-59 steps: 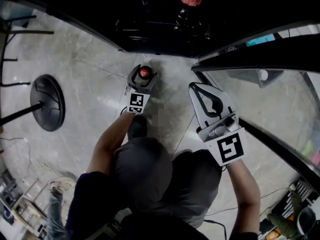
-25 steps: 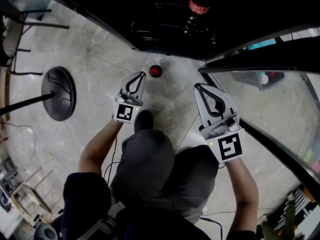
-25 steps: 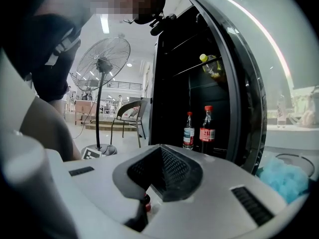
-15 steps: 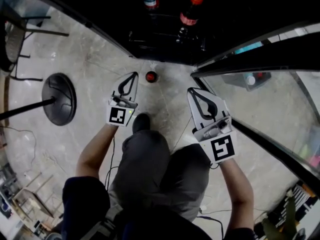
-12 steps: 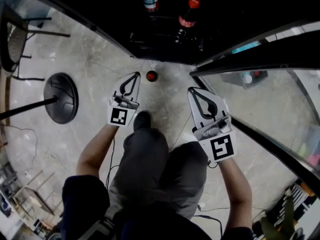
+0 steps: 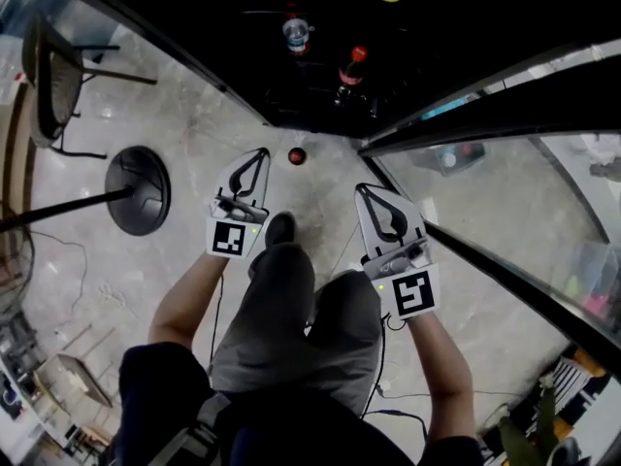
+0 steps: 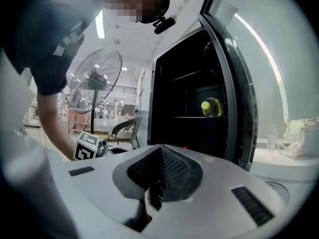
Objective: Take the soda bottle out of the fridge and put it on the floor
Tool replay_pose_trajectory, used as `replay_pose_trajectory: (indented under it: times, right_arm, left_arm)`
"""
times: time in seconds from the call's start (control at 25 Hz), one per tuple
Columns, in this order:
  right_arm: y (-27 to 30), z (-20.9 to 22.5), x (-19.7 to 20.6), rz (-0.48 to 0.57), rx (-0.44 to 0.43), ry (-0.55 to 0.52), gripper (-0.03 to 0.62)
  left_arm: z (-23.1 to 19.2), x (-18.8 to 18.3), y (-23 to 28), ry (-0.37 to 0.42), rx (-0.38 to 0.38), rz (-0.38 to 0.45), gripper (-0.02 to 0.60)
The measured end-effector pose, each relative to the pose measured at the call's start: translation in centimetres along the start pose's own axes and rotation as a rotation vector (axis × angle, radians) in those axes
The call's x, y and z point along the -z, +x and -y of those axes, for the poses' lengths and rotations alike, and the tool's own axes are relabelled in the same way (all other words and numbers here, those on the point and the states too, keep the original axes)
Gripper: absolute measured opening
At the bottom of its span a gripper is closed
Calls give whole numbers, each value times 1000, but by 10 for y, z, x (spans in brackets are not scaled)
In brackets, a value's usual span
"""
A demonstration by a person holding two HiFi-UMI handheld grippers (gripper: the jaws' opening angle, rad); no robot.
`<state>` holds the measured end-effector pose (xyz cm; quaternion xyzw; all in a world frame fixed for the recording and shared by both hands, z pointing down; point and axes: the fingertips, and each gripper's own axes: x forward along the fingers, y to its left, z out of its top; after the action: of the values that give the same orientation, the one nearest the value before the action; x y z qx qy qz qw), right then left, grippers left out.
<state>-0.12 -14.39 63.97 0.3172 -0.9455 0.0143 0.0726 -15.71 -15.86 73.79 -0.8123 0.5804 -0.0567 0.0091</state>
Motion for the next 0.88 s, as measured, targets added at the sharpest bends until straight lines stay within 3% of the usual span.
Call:
replay_pose_trajectory:
  times: [0.4, 0.88]
  right_arm:
    - [-43, 13, -124, 1, 83, 69, 18]
    - [-88, 22, -267, 20, 169, 93, 18]
  left_arm:
    - [5, -180, -16, 7, -43, 39, 23]
    - [25, -342, -36, -13, -73, 44, 23]
